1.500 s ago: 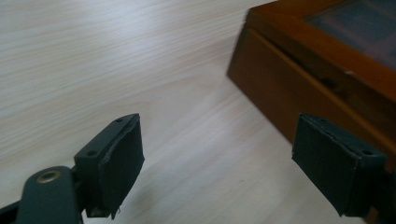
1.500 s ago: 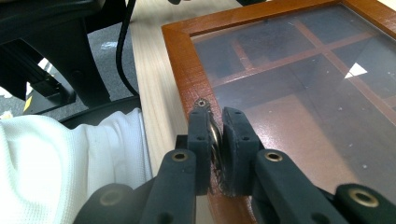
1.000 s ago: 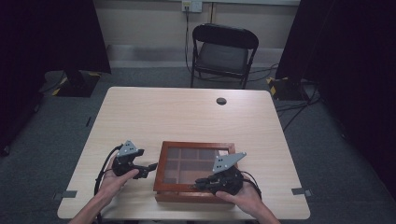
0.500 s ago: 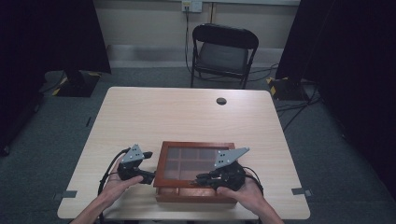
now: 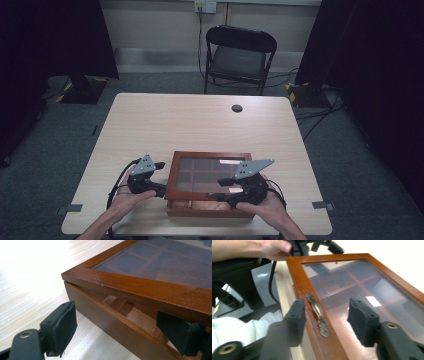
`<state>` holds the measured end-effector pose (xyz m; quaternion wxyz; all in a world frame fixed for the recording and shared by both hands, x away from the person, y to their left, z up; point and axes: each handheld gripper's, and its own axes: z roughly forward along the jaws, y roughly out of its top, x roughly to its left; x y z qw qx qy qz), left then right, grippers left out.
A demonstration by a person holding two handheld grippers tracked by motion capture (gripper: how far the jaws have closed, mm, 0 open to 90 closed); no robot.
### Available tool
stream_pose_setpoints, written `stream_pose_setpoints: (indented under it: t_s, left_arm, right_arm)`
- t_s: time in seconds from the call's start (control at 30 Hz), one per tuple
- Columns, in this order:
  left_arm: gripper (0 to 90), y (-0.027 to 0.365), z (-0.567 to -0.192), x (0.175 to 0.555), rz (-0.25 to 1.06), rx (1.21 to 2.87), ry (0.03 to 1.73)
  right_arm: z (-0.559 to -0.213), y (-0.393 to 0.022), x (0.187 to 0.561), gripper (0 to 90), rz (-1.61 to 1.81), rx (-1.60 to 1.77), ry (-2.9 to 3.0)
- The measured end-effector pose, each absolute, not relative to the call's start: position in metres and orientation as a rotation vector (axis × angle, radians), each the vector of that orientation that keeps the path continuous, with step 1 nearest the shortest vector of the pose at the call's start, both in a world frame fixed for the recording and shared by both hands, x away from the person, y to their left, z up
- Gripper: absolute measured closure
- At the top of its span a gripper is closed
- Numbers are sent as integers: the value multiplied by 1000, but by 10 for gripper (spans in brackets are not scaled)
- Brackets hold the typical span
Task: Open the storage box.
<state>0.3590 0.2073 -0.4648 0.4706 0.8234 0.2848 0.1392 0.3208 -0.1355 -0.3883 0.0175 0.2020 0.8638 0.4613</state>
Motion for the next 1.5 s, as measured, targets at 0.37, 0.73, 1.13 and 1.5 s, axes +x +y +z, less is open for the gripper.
stream_pose_setpoints:
  t_s: [0.37,0.73,1.13,1.5]
  left_arm:
    - [181,208,-456,359,371,1972,704]
    - [193,205,-443,362,363,1936,676]
    - [290,204,-427,367,363,1894,646]
    - [332,196,-412,374,298,1874,611]
  right_arm:
    - [-381,-167,326,249,1473,763,2563]
    - [-379,-183,332,172,1510,828,2513]
    - [-370,-190,333,152,1548,825,2470]
    - [-365,-195,336,154,1530,815,2443]
